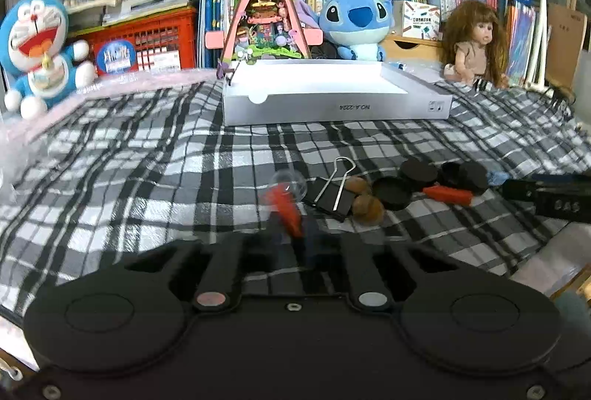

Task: Organize rigid objects
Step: 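Carry the crayon and blue clip over the white box with both tools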

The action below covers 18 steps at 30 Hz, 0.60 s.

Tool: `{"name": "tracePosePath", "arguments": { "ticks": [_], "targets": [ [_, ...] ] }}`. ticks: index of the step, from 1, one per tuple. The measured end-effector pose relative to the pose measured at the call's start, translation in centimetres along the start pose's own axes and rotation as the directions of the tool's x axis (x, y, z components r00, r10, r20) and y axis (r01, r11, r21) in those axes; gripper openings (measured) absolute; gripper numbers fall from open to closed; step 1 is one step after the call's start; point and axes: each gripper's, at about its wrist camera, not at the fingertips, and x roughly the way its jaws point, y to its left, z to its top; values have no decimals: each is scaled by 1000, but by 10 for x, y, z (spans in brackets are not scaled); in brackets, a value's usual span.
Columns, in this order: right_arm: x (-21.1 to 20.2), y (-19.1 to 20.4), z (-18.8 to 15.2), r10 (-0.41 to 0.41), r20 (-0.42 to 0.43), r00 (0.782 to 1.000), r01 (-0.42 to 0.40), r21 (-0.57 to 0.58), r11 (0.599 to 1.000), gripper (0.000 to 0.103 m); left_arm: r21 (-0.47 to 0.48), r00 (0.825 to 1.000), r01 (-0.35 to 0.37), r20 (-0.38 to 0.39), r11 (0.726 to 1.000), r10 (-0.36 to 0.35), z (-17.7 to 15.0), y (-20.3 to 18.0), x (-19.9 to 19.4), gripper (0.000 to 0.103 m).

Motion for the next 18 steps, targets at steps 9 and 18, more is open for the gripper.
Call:
{"name": "tracePosePath", "arguments": {
  "ticks": [9, 18],
  "targets": [
    [-10, 2, 2, 28, 12, 1000, -28, 8, 1000, 43, -58, 1000, -9, -1, 998, 9, 4, 2, -6, 10],
    [-17, 3, 4, 47, 27, 999, -47, 9, 999, 43, -63, 1000, -20, 19, 998, 21, 4, 2, -13, 14]
  ]
}}
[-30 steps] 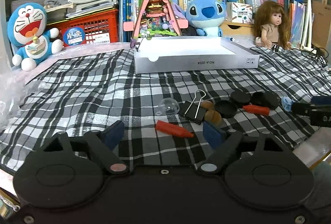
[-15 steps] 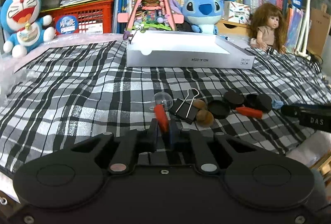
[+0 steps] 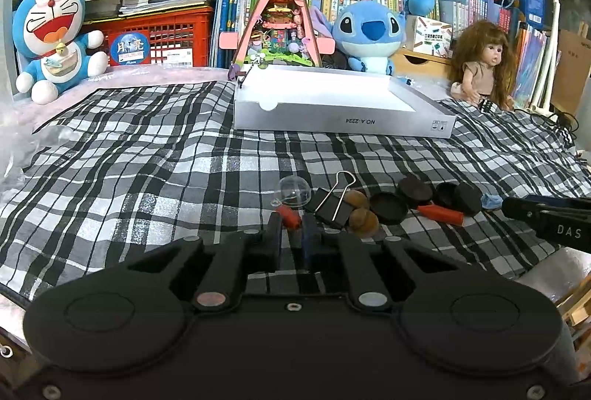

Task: Organize rigid objects
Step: 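Carry the crayon and blue clip over the white box with both tools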

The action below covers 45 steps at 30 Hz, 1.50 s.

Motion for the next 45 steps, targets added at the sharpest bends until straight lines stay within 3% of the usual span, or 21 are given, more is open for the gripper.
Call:
{"name": "tracePosePath", "arguments": {
  "ticks": [1, 4, 6, 9, 10, 11, 22, 30, 38, 45],
  "targets": [
    [0, 0, 0, 1, 0, 1000, -1, -2, 1000, 43, 0, 1000, -7, 0, 1000, 7, -1, 0, 1, 16],
    [0, 0, -2, 2, -5, 1000, -2, -5, 1000, 43, -8, 999, -36, -14, 999, 36, -1, 0, 6, 42],
    [2, 0, -4, 3, -12, 1000, -3, 0, 1000, 43, -20, 999, -44, -18, 999, 44, -1, 1, 10, 43],
    [3, 1, -5, 4, -20, 1000, -4, 2, 1000, 43, -24, 998, -55, -27, 998, 54, 1, 2, 16, 33],
    [3, 1, -6, 4, -21, 1000, -4, 2, 1000, 43, -22, 998, -60, -25, 998, 60, 1, 2, 18, 16],
    [4, 2, -6, 5, -22, 1000, -5, 0, 1000, 43, -21, 998, -61, -30, 998, 61, 2, 3, 19, 9],
    [0, 4, 5, 28, -10, 1000, -28, -4, 1000, 42, -30, 1000, -13, 5, 999, 14, 21, -6, 1, 9],
    [5, 0, 30, 52, -9, 999, -52, 7, 999, 42, -55, 998, 58, 7, 997, -58, 61, -2, 9, 9],
    [22, -8, 74, 106, -16, 994, -105, 59, 993, 42, -70, 994, 108, -4, 992, -108, 115, 2, 36, 9],
    [51, -5, 112, 132, -36, 991, -130, 45, 990, 42, -131, 987, 131, -77, 983, -141, 155, 8, 81, 9]
  ]
}}
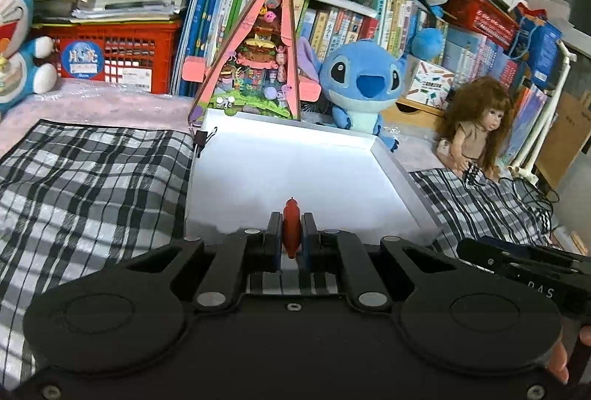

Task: Organize rigid objects
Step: 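Carry the crayon and blue clip over the white box with both tools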

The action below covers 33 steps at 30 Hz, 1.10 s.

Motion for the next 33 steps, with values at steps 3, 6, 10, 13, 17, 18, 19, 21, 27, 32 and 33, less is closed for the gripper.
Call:
{"name": "tracePosePath", "arguments": {
  "ticks": [3, 6, 10, 13, 17, 18, 19, 21, 27, 32, 33],
  "targets": [
    [18, -2, 16, 11, -30, 999, -11, 11, 1000, 42, -18, 999, -7, -36, 1000, 6, 14, 2, 22, 9],
    [39, -6, 30, 12, -74, 997, -9, 36, 999, 42, -44, 997, -33, -73, 998, 30, 20, 4, 46, 9],
    [70, -8, 42, 3, -136, 991, 4, 53, 999, 42, -58, 993, -73, -102, 996, 67, 22, 5, 72, 9],
    [90, -8, 47, 0, -168, 986, 7, 44, 999, 42, -61, 991, -99, -100, 993, 93, 24, 5, 87, 9],
    [114, -4, 49, -5, -204, 979, 10, 24, 1000, 42, -46, 990, -118, -85, 992, 114, 25, 4, 102, 9],
    [118, -3, 48, -4, -215, 977, 9, 22, 1000, 42, -39, 990, -117, -80, 992, 113, 25, 3, 105, 9],
    [124, -2, 48, -7, -229, 974, 12, 17, 1000, 42, -34, 990, -116, -79, 993, 113, 24, 3, 108, 9],
    [132, 0, 47, -13, -249, 968, 16, 10, 1000, 42, -41, 989, -117, -92, 992, 113, 23, 2, 114, 9],
    [148, 3, 44, -28, -281, 959, 27, -7, 1000, 42, -31, 985, -143, -103, 989, 139, 18, 2, 125, 9],
    [153, 4, 43, -25, -289, 957, 20, -21, 1000, 42, -28, 982, -153, -113, 988, 148, 15, 3, 129, 9],
    [154, 5, 43, -27, -293, 956, 20, -27, 999, 43, -27, 982, -155, -115, 988, 150, 14, 3, 130, 9]
  ]
}}
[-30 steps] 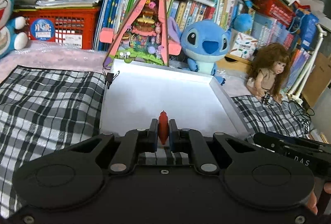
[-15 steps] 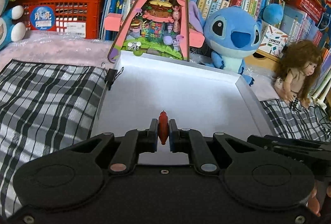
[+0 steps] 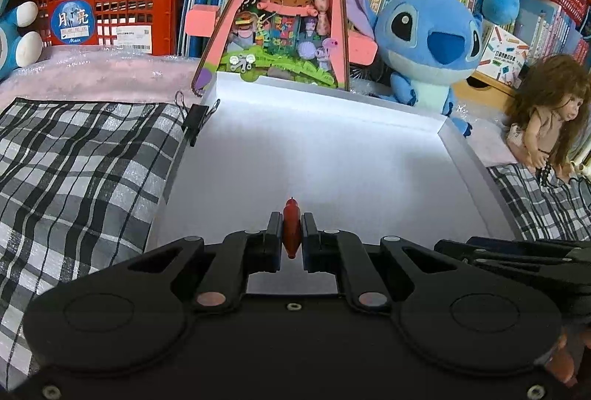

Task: Organize rigid objects
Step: 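Carry the crayon and blue clip over the white box with both tools, then open the left tool to drop the crayon while the right tool drops the clip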

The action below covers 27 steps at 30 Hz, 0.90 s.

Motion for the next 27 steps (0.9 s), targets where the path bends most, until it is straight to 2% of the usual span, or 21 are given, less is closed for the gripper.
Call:
{"name": "tracePosePath", "arguments": {
  "ticks": [18, 21, 22, 23, 27],
  "targets": [
    [3, 8, 0, -14, 6, 1000, 14, -62, 998, 43, 16, 1000, -8, -8, 1000, 8, -10, -3, 6, 11],
    [3, 7, 0, -6, 11, 1000, 7, -58, 998, 47, 23, 1000, -8, -3, 1000, 8, -10, -3, 3, 11],
    [2, 6, -1, -3, 14, 1000, 3, -55, 998, 49, 27, 1000, -8, 0, 1000, 8, -10, -4, 2, 13],
    [2, 6, -1, 0, 16, 1000, 1, -53, 999, 56, 32, 1000, -8, 5, 999, 8, -10, -4, 0, 15],
    [-4, 5, 0, 10, 37, 999, -8, -48, 999, 61, 36, 1000, 0, 28, 999, -1, -8, -3, -11, 28]
  ]
}}
